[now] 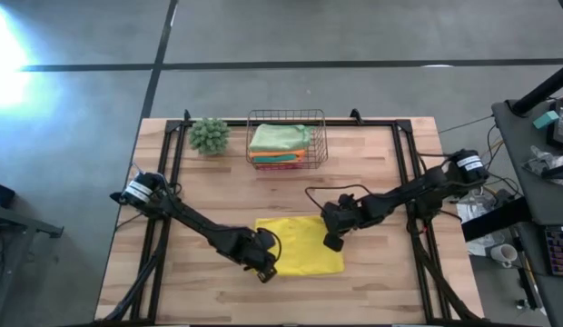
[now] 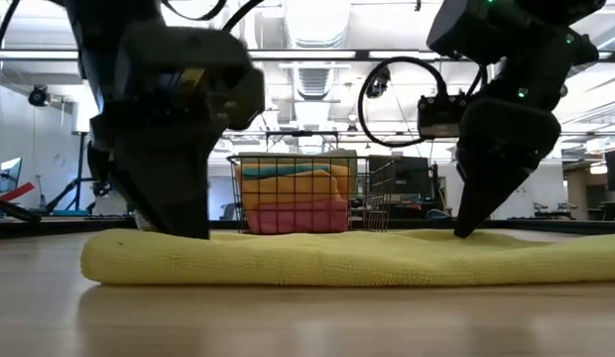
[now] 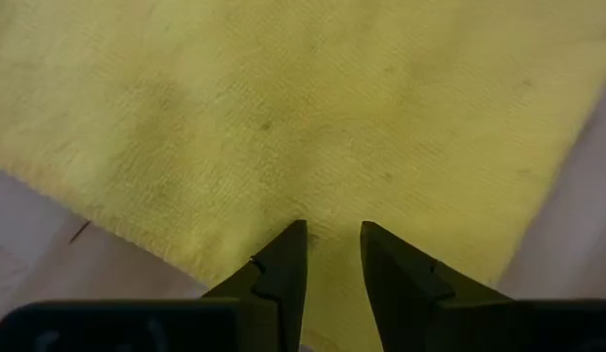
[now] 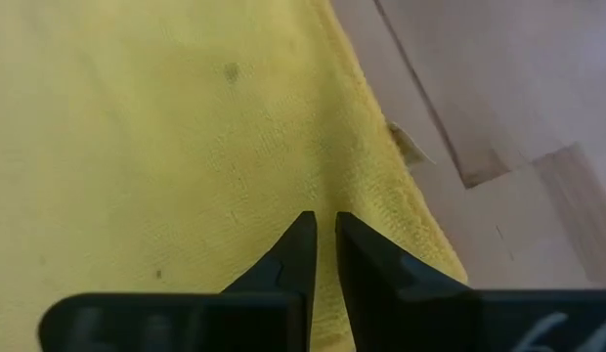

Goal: Fold microfiber towels
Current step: Fold the yellow microfiber towel

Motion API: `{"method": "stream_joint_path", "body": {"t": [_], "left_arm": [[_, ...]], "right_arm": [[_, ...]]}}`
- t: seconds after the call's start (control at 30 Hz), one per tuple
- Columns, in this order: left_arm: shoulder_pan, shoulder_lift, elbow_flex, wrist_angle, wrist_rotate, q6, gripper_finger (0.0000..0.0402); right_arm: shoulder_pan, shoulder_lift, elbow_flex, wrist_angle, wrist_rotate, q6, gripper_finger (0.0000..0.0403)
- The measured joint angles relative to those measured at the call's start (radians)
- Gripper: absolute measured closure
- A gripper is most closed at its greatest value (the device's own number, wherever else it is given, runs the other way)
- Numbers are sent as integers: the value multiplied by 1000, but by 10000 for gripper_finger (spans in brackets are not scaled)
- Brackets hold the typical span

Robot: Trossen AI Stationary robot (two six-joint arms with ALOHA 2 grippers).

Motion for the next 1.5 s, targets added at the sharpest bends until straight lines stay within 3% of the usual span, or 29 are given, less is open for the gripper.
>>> {"method": "stream_joint_path", "body": {"t": [0.3, 0.67, 1.03, 1.27, 1.5], "left_arm": [[50, -2, -26, -40, -59, 84, 318], [203, -6, -23, -149, -114, 528, 318], [337, -5, -19, 6, -188, 761, 318], [322, -74, -5, -41, -148, 702, 318], [224, -120, -7, -32, -103, 574, 318]], "right_arm": [[17, 38, 1, 6, -91, 103, 372], [104, 48, 1, 75, -198, 202, 372], [116, 100, 0, 317, -258, 209, 372], [117, 30, 0, 303, -235, 181, 372], [110, -66, 0, 282, -75, 122, 372]]}}
